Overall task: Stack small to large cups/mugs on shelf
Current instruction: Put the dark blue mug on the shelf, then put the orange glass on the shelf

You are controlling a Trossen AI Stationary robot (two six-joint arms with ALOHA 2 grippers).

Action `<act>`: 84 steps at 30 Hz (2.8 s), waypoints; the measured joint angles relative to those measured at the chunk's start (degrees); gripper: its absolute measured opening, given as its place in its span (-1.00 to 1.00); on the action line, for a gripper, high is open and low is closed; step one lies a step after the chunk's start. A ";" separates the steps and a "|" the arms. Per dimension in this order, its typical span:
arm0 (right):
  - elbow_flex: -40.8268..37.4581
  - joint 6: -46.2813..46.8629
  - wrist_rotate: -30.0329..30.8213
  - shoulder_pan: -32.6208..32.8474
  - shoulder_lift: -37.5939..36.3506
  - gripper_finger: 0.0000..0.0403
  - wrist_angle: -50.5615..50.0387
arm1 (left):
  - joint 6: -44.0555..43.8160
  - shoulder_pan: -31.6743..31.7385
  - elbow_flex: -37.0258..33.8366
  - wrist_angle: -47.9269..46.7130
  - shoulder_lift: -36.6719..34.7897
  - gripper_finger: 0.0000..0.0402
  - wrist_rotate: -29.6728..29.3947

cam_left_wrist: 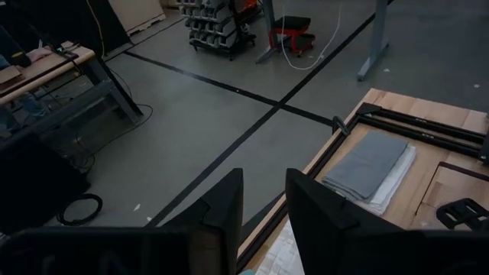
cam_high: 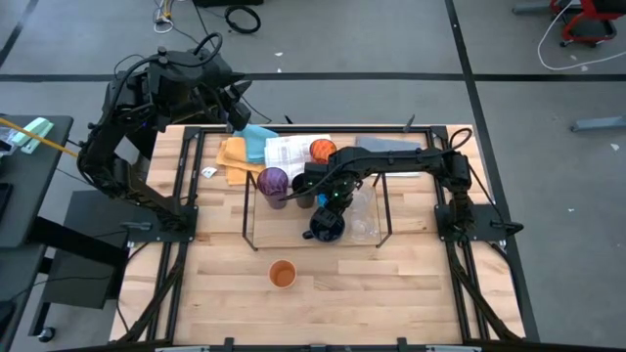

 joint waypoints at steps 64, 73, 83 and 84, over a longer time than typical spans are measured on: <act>0.15 -2.21 0.58 -0.86 -1.36 -0.51 -2.78 | 0.09 0.00 0.00 -0.91 0.00 -0.47 0.00; 0.39 -1.60 0.39 -1.71 -5.03 -0.50 -2.05 | 0.09 -0.02 0.02 -1.00 0.00 -0.47 -0.02; 0.39 1.44 1.85 -4.38 -13.67 -0.50 2.15 | -0.02 -0.02 0.00 -1.10 -0.02 -0.47 -0.02; 0.39 1.65 2.24 -4.62 -14.93 -0.50 2.13 | -0.04 -0.02 0.00 -1.14 0.00 -0.47 -0.01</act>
